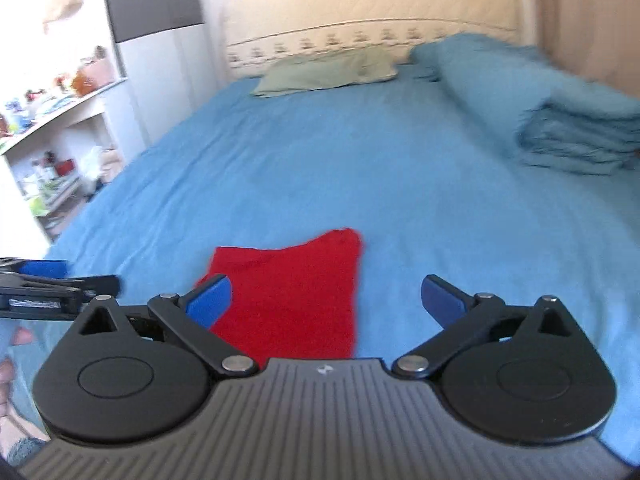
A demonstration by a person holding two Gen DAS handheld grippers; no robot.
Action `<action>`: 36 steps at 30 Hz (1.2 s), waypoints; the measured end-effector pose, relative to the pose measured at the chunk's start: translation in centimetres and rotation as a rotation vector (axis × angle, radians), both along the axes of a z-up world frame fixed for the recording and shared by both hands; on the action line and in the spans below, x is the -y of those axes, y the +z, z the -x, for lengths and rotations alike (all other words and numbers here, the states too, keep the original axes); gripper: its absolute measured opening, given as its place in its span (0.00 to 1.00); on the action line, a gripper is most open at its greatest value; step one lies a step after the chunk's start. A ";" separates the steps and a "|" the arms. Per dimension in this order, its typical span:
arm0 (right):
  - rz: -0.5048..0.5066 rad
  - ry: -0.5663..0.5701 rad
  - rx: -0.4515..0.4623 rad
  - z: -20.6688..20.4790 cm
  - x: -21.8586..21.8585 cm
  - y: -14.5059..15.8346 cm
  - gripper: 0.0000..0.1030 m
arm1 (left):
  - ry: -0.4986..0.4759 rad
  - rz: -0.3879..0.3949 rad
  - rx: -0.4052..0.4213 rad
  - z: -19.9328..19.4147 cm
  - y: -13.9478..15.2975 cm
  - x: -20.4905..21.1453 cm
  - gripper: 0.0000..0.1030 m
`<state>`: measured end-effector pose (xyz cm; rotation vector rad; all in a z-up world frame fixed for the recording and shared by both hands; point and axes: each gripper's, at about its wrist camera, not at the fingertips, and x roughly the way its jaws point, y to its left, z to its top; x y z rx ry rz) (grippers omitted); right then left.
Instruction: Fold small clothes
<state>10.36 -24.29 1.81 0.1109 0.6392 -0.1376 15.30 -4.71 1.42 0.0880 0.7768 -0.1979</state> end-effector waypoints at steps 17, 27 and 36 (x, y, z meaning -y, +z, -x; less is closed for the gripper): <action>0.120 -0.064 -0.152 11.3 -5.4 1.3 1.00 | 0.069 -0.095 -0.039 10.8 2.0 -1.2 1.00; 0.111 -0.093 -0.163 12.2 -5.3 1.5 1.00 | 0.053 -0.045 -0.022 11.7 2.1 -1.4 1.00; 0.104 -0.097 -0.162 12.2 -5.3 1.6 1.00 | 0.063 -0.050 -0.014 11.9 2.1 -1.5 1.00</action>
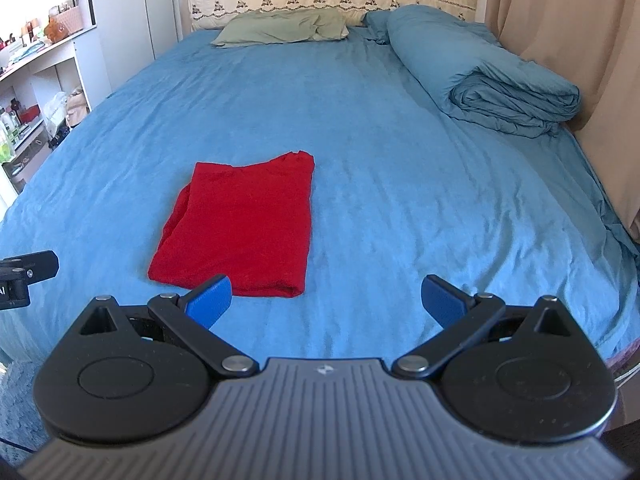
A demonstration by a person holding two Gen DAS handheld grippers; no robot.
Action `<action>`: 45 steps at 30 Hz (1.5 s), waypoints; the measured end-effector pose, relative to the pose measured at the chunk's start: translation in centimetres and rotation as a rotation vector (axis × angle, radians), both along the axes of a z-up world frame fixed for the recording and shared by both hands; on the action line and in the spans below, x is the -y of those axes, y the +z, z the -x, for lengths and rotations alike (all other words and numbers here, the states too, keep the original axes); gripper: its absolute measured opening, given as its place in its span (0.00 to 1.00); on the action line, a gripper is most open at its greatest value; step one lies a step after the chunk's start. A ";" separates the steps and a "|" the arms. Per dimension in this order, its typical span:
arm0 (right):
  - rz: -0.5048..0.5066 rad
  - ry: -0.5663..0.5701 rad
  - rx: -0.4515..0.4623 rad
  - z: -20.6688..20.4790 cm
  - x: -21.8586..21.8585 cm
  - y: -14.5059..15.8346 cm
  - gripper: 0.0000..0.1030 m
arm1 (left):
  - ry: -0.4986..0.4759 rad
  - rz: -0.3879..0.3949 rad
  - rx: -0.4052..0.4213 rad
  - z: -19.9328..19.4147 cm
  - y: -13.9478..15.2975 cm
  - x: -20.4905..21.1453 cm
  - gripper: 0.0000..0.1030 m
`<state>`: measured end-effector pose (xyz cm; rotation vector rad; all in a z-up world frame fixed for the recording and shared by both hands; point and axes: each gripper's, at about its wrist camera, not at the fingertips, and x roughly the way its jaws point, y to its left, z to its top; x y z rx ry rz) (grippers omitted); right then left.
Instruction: Fold small clothes
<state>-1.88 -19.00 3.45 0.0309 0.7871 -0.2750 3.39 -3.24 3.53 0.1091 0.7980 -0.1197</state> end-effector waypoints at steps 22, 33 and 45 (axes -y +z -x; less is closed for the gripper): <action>-0.006 -0.004 0.001 -0.1 -0.1 0.3 1.00 | 0.003 0.007 0.001 0.0 0.3 -0.3 1.00; -0.007 0.001 0.001 0.1 -0.2 0.3 1.00 | 0.001 0.000 0.003 0.0 0.3 -0.5 1.00; -0.009 0.001 0.006 0.1 -0.5 0.4 1.00 | 0.000 -0.012 0.009 0.3 0.2 -0.5 1.00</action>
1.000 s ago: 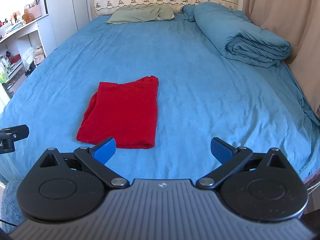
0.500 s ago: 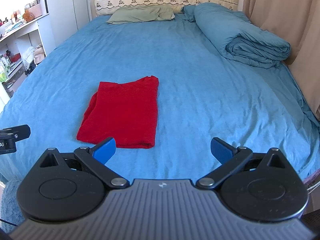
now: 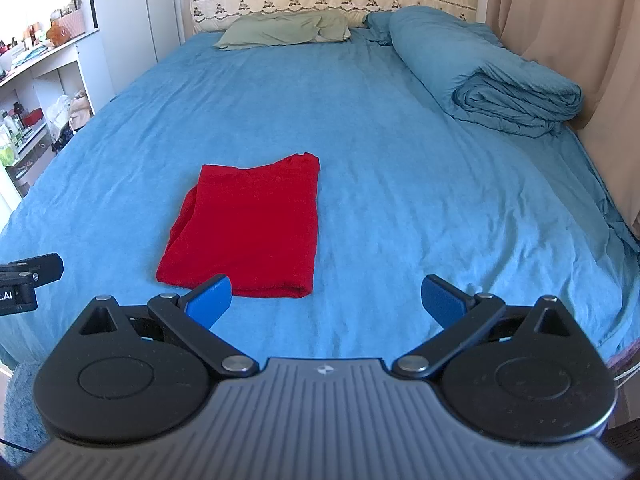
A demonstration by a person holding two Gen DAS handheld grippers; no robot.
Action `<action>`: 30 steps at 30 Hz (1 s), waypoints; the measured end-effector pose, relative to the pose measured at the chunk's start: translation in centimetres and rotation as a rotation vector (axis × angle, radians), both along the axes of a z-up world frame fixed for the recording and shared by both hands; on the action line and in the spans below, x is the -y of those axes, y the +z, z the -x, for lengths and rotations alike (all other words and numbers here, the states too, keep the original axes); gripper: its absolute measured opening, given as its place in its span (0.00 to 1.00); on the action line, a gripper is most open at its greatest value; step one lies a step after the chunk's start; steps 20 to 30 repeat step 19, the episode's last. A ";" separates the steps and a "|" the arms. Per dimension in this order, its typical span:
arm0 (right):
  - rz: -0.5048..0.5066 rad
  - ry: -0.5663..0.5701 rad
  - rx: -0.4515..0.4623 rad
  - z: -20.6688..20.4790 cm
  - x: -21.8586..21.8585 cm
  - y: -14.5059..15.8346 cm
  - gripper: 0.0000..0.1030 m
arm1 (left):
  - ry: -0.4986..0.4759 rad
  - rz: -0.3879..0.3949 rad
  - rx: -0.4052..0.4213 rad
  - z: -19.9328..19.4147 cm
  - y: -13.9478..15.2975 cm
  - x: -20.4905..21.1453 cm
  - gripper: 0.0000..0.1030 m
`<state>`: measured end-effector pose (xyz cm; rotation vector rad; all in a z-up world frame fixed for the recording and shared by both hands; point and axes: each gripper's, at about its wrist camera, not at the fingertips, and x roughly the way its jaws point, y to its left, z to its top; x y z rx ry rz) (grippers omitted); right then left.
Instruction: Fold small clothes
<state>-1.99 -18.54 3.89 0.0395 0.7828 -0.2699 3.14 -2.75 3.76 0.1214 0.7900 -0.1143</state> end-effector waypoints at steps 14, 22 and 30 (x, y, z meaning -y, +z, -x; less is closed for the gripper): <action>-0.002 0.002 0.008 0.2 -0.2 0.0 1.00 | -0.016 0.014 0.024 0.3 0.3 -0.6 1.00; -0.001 0.002 0.010 0.2 -0.3 0.1 1.00 | -0.019 0.023 0.041 0.5 0.5 -1.1 1.00; -0.001 0.002 0.010 0.2 -0.3 0.1 1.00 | -0.019 0.023 0.041 0.5 0.5 -1.1 1.00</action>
